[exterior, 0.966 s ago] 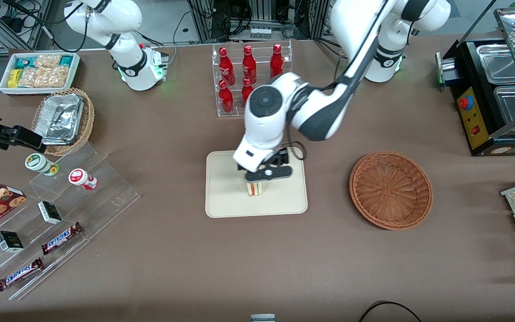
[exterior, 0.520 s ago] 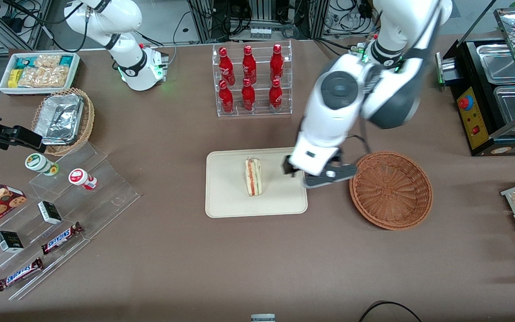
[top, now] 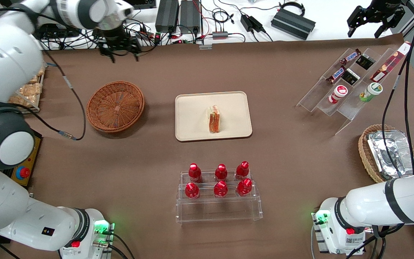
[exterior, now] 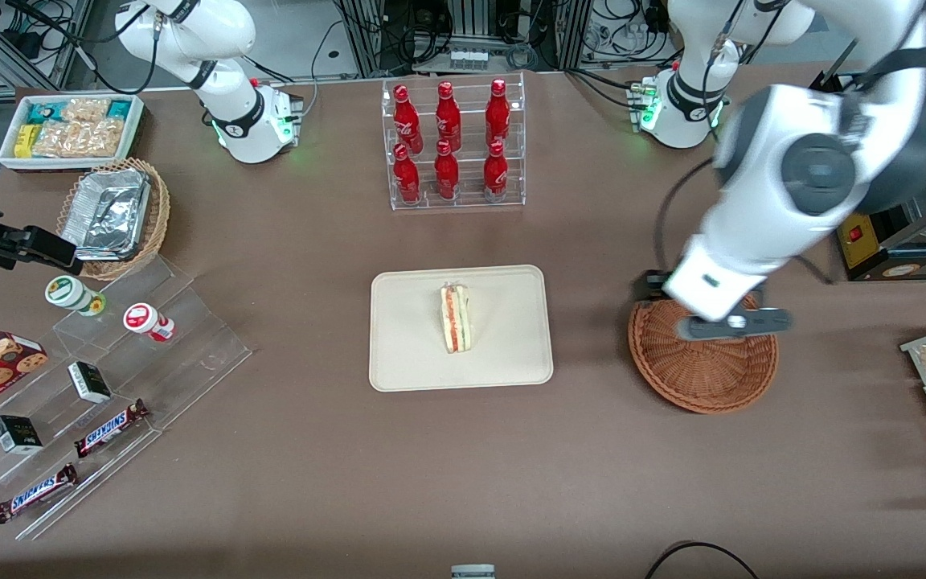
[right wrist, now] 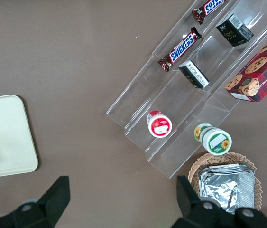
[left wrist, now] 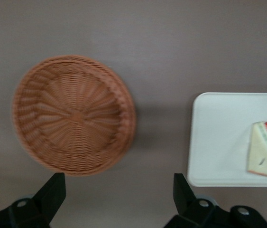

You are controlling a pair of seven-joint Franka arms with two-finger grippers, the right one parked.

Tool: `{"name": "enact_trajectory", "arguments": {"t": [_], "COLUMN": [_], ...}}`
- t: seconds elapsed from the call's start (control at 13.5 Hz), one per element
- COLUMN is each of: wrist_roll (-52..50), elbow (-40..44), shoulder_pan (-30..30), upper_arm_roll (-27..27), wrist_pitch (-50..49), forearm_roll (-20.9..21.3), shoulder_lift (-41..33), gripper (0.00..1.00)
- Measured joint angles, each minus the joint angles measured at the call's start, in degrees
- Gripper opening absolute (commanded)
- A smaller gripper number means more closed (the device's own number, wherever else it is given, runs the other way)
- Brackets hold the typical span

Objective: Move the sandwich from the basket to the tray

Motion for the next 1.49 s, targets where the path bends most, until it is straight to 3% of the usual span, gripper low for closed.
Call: {"name": "enact_trajectory", "arguments": {"t": [0.3, 0.82, 1.49], "wrist_roll": [10.87, 22.23, 23.76], "elbow": [-1.14, -8.66, -5.80], "shoulder_pan": [6.36, 13.52, 15.49], "upper_arm_roll": [0.01, 0.03, -0.16], "wrist_pitch": [-5.45, -5.70, -5.16], "forearm_roll": [0.00, 0.03, -0.04], "shoulder_lift": [-4.43, -13.61, -14.34], "gripper": [1.00, 1.00, 1.00]}}
